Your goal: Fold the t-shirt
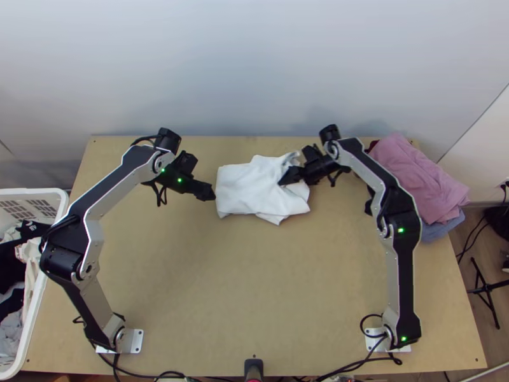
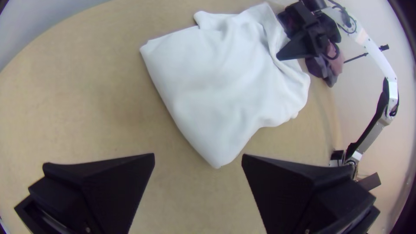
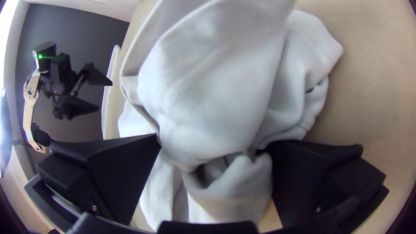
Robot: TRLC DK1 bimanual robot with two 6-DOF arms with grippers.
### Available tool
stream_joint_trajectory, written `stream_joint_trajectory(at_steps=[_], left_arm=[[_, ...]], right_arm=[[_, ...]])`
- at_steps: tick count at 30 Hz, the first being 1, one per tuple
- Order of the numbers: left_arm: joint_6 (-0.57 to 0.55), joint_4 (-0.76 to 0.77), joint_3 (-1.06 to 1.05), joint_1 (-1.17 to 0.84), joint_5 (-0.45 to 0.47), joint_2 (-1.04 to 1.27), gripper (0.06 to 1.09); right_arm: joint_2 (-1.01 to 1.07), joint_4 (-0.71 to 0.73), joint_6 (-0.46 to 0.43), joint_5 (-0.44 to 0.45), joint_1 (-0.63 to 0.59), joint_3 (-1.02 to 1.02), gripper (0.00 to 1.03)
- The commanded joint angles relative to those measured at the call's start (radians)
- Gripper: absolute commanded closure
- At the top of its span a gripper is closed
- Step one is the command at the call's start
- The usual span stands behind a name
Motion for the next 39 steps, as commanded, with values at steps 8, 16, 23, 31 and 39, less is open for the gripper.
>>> stream_joint_trajectory(at_steps=[8,16,23,31,39], left_arm=[[0.018,0.007,-0.044,0.028,-0.019,-0.018,0.11],[0.018,0.01,-0.05,0.036,-0.021,-0.027,0.11],[0.023,0.01,-0.054,0.056,-0.021,-0.038,0.11],[0.023,0.01,-0.064,0.058,-0.021,-0.049,0.11],[0.026,0.01,-0.083,0.059,-0.021,-0.055,0.11]], right_arm=[[0.038,0.094,0.064,0.003,0.055,0.021,0.98],[-0.008,0.104,0.098,-0.112,0.049,-0.021,1.0],[-0.148,0.104,0.161,-0.25,0.017,-0.005,1.0],[-0.24,0.092,0.195,-0.258,-0.034,0.062,1.0],[-0.309,0.092,0.245,-0.256,-0.09,0.095,1.0]])
